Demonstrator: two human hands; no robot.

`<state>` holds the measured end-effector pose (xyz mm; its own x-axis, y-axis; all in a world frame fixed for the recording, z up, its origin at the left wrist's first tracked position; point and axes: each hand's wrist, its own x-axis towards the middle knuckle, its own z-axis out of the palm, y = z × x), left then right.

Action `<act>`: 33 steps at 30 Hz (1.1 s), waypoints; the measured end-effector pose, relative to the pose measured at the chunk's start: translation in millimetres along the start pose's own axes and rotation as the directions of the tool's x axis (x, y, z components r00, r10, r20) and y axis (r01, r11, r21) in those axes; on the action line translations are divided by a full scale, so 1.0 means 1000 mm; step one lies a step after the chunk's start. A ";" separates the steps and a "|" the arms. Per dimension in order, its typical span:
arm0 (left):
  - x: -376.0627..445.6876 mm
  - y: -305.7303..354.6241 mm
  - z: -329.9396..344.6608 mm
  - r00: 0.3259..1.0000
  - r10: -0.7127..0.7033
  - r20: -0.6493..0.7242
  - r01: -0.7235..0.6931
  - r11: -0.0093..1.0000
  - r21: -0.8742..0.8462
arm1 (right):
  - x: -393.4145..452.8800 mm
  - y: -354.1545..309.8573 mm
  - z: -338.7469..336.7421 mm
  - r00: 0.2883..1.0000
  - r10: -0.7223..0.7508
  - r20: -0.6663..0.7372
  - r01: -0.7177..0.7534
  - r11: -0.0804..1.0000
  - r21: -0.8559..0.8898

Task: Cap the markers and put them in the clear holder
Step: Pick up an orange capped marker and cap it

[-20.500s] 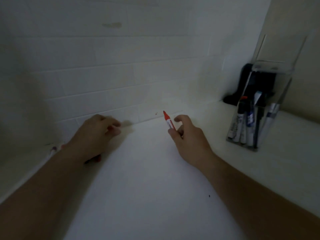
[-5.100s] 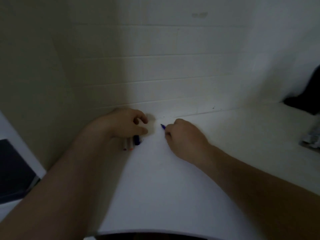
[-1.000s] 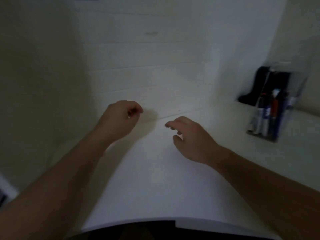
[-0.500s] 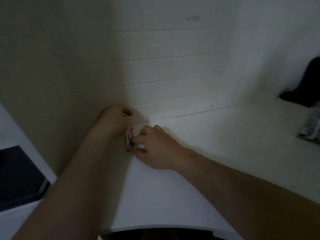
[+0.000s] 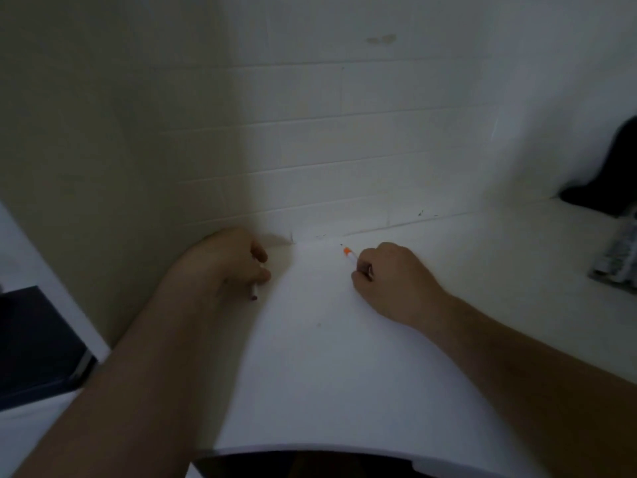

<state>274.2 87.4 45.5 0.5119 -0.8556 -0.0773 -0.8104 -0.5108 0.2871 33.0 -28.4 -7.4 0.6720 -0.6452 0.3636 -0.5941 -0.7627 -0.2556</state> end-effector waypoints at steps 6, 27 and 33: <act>0.001 0.010 0.011 0.997 -0.010 -0.072 0.001 0.993 -0.120 | 0.001 0.001 -0.003 0.999 0.003 0.039 -0.004 0.999 0.040; 0.002 0.020 0.017 0.969 0.132 -0.208 -0.152 0.985 -0.083 | -0.006 0.005 -0.003 1.000 -0.002 -0.013 0.003 0.994 0.107; -0.017 0.064 0.041 0.905 0.304 -0.298 -0.387 0.879 -0.278 | -0.005 0.029 -0.049 0.974 0.110 0.199 -0.074 0.981 -0.177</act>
<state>201.8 66.1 25.7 0.3015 -0.9045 0.3016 -0.8312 -0.0943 0.5479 -8.8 -44.9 27.0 0.6773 -0.7208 0.1475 -0.7112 -0.6928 -0.1194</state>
